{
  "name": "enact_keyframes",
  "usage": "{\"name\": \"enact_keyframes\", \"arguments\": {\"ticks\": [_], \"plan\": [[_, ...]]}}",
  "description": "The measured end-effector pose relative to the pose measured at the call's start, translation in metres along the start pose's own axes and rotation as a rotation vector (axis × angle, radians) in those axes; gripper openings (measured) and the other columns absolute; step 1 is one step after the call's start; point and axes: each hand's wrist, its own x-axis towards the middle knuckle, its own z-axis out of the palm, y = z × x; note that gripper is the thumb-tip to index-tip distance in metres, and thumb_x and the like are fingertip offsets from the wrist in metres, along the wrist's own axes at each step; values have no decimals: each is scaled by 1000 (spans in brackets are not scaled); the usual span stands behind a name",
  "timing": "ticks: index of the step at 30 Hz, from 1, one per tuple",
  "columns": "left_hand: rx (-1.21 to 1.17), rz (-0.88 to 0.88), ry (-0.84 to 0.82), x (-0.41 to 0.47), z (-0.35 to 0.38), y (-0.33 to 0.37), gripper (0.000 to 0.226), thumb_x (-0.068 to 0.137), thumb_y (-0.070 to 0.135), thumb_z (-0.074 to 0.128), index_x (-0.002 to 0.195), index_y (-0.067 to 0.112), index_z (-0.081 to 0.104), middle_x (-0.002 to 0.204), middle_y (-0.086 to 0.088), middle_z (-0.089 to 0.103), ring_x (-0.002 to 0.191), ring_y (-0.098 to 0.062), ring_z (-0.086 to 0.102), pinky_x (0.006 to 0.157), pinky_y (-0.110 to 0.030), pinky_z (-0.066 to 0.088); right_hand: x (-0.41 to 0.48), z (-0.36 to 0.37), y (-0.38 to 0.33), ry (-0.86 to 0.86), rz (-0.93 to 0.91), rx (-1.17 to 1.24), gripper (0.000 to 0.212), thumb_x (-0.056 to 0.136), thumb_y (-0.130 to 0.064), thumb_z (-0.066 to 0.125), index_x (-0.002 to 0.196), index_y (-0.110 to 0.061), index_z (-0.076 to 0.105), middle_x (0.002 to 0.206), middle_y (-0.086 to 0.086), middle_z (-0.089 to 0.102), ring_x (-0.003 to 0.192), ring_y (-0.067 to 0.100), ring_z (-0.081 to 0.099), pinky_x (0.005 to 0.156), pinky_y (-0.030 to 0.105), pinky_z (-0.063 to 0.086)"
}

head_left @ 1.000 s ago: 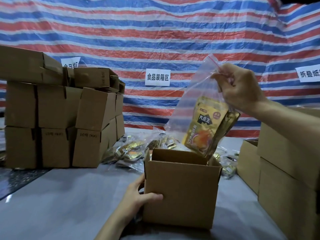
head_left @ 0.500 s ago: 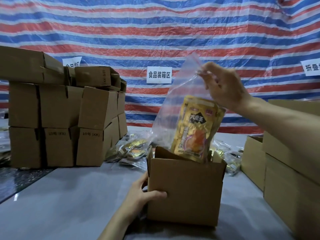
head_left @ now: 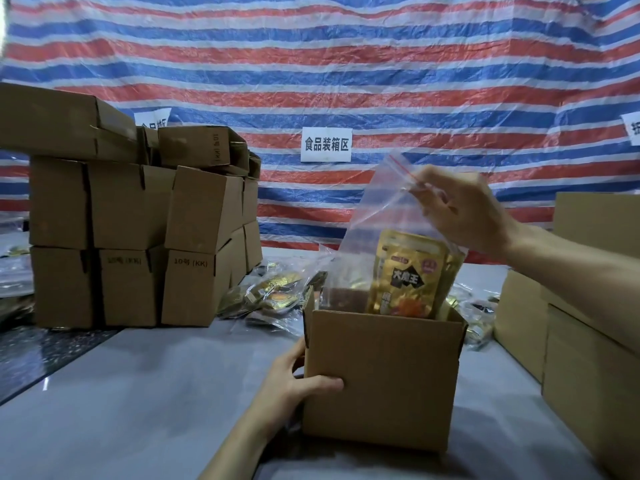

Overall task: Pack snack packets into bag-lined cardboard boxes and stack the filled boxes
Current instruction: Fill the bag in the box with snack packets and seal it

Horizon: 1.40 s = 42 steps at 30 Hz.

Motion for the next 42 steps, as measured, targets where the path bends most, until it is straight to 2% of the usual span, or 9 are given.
{"name": "enact_keyframes", "arguments": {"ticks": [3,5,9,12,17,22,29,36,42], "plan": [[-8,-2,-5,0,0,0,73,52,28,89,121,14,68,111,-10,76,101,-25,74,75,-27,58,-9,3,1,-177,-109,-44,21,99,-4,51,97,10,66,75,0,62,55,3,55,58,10,48],[-13,-1,-5,0,1,0,74,53,29,90,121,13,68,112,-10,76,102,-24,74,75,-26,58,-16,6,6,-265,-114,-163,13,97,0,60,102,7,69,74,10,68,55,21,62,52,33,58],[-28,1,4,-1,2,2,68,58,32,90,121,17,69,115,-10,75,106,-26,73,78,-27,59,-22,10,13,-198,72,-225,15,97,2,58,107,1,69,81,15,70,61,35,64,53,51,56],[-30,-4,10,-1,2,1,68,57,31,90,120,16,70,114,-10,76,105,-27,73,77,-28,59,-22,16,4,-178,121,-54,14,98,-6,61,106,-1,72,89,11,72,70,27,65,60,49,58],[-31,12,4,-1,2,0,73,54,31,88,121,11,67,112,-9,77,101,-23,75,75,-25,58,-20,26,-21,-842,445,269,43,88,-50,71,126,-33,61,99,-13,70,90,4,67,81,23,58],[-44,28,6,0,3,0,76,50,32,88,120,8,68,111,-11,76,101,-24,74,75,-25,58,-27,33,-33,-1047,548,209,23,95,-40,67,109,-22,71,96,-2,72,88,15,68,77,29,57],[-56,25,2,0,2,-2,75,51,31,90,119,9,69,112,-12,76,99,-24,75,74,-25,59,-22,21,-33,-859,717,500,20,106,-16,49,100,-19,69,93,-3,77,87,18,76,69,32,64],[-67,21,13,0,2,-4,71,55,32,90,120,13,69,115,-12,75,106,-28,73,78,-28,59,-22,17,-29,-948,701,324,32,103,-4,44,95,-19,71,87,-2,78,82,19,76,70,33,64],[-60,34,14,0,2,-3,70,58,34,90,122,14,69,118,-11,74,111,-27,71,83,-30,58,-29,21,-31,-725,535,186,34,91,-16,72,121,-32,72,113,-7,71,100,12,66,89,34,57]]}}
